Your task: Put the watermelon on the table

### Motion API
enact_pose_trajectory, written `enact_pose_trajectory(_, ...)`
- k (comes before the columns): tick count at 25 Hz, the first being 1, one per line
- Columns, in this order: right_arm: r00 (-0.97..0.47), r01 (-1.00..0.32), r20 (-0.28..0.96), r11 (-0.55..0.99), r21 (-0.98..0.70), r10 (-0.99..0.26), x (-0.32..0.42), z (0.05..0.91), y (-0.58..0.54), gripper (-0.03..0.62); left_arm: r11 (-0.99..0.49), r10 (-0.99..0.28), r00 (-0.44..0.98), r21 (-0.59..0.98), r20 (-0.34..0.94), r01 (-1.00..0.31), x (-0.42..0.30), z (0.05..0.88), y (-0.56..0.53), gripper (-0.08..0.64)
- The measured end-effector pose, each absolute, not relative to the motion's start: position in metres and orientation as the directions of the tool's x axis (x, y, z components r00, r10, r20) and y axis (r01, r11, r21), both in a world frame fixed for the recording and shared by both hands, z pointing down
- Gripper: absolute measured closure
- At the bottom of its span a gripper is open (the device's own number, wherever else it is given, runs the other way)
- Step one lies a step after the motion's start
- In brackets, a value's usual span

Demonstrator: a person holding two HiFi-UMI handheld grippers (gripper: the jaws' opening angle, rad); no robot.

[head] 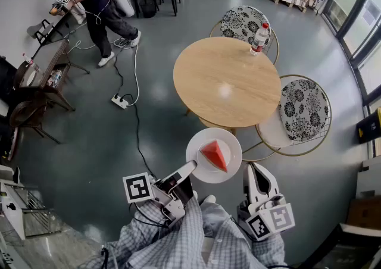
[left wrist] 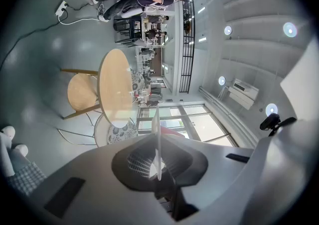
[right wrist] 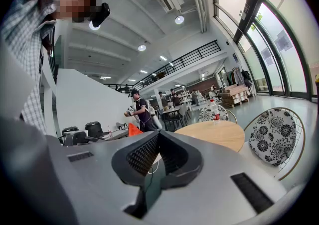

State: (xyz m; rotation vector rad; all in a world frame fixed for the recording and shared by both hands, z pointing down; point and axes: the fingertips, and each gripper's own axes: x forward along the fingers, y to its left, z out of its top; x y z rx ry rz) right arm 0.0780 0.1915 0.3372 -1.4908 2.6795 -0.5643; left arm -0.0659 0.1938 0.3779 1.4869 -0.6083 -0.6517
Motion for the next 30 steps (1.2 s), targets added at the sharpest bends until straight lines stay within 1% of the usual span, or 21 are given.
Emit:
enact_pose_trajectory(6, -0.544, -0.821, 0.171, 0.480, -0.308, -0.821, 0.078, 0.344, 0.190, 0.586, -0.017, -0.722, 0.691, 1.000, -0.030, 0.026, -0.065, 0.382, 0.191, 0.535)
enact_pose_trajectory(9, -0.542, -0.821, 0.187, 0.468, -0.327, -0.819, 0.078, 0.347, 0.190, 0.586, -0.017, -0.723, 0.690, 0.999, -0.032, 0.029, -0.065, 0.381, 0.190, 0.535)
enact_pose_trajectory(14, -0.537, -0.784, 0.228, 0.380, -0.491, -0.812, 0.077, 0.363, 0.186, 0.585, -0.017, -0.718, 0.695, 0.999, -0.035, 0.032, -0.068, 0.383, 0.185, 0.535)
enact_pose_trajectory(17, -0.555, -0.712, 0.214, 0.325, -0.623, -0.804, 0.073, 0.369, 0.186, 0.584, -0.014, -0.716, 0.697, 0.999, -0.033, 0.032, -0.071, 0.385, 0.184, 0.535)
enact_pose_trajectory(19, -0.555, -0.683, 0.215, 0.293, -0.669, -0.803, 0.070, 0.374, 0.186, 0.583, -0.014, -0.714, 0.700, 0.999, -0.031, 0.031, -0.073, 0.386, 0.183, 0.535)
enact_pose_trajectory(20, -0.556, -0.680, 0.223, 0.284, -0.676, -0.801, 0.067, 0.376, 0.187, 0.576, -0.014, -0.712, 0.702, 0.999, -0.032, 0.032, -0.075, 0.387, 0.182, 0.535)
enact_pose_trajectory(22, -0.567, -0.664, 0.232, 0.272, -0.697, -0.790, 0.061, 0.381, 0.188, 0.516, -0.013, -0.708, 0.706, 0.999, -0.035, 0.037, -0.077, 0.388, 0.182, 0.535)
enact_pose_trajectory(23, -0.575, -0.651, 0.230, 0.269, -0.710, -0.785, 0.057, 0.382, 0.190, 0.506, -0.014, -0.704, 0.710, 0.999, -0.036, 0.038, -0.078, 0.388, 0.182, 0.535)
enact_pose_trajectory(30, -0.592, -0.638, 0.214, 0.289, -0.713, -0.777, 0.038, 0.390, 0.196, 0.509, -0.015, -0.682, 0.730, 0.999, -0.040, 0.042, -0.090, 0.396, 0.187, 0.535)
